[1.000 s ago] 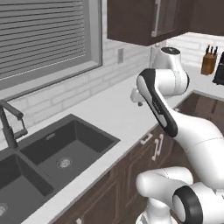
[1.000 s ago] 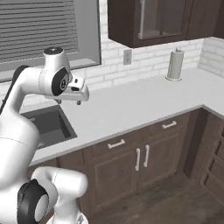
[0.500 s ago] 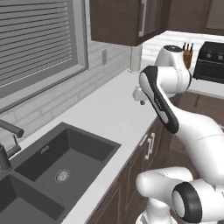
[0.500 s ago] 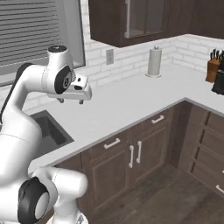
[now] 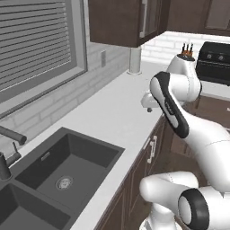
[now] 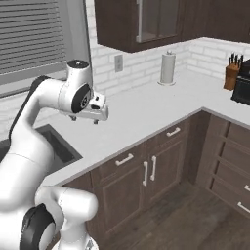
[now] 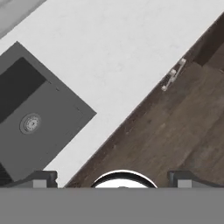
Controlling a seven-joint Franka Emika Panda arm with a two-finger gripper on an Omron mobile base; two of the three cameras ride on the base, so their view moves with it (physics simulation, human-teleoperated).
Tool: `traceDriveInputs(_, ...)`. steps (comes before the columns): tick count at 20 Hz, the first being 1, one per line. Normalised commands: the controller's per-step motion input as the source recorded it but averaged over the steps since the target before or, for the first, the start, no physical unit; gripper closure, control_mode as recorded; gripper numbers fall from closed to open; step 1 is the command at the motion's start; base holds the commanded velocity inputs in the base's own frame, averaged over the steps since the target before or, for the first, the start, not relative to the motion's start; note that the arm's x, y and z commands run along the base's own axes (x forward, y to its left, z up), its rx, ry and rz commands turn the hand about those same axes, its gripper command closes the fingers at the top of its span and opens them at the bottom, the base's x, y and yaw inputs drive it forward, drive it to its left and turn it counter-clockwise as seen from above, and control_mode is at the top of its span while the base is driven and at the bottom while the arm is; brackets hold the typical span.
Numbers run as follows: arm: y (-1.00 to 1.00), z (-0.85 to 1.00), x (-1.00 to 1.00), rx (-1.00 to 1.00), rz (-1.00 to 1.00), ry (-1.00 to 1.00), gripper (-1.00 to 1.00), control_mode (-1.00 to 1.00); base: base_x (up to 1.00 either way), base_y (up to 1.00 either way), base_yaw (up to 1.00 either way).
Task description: Take a straw from the drawer in front and place it inside the glass cup on the dining counter.
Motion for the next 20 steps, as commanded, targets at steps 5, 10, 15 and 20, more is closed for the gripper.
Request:
traceDriveInputs(5, -1.0, -1.0, -0.2, 0.56, 0.11, -0.15, -1.0, -1.0, 0.0, 0.0, 0.0)
traceDriveInputs(10, -0.87, -1.0, -0.09, 0.62, 0.02, -0.01, -1.0, -1.0, 0.0, 0.0, 0.0)
traceDriveInputs(15, -0.59, -0.97, 0.12, 0.63, -0.01, 0.05, -1.0, -1.0, 0.0, 0.0, 0.0)
traceDriveInputs(20, -0.42, -0.85, 0.46, 0.6, -0.02, 0.01, -1.0, -1.0, 0.0, 0.0, 0.0)
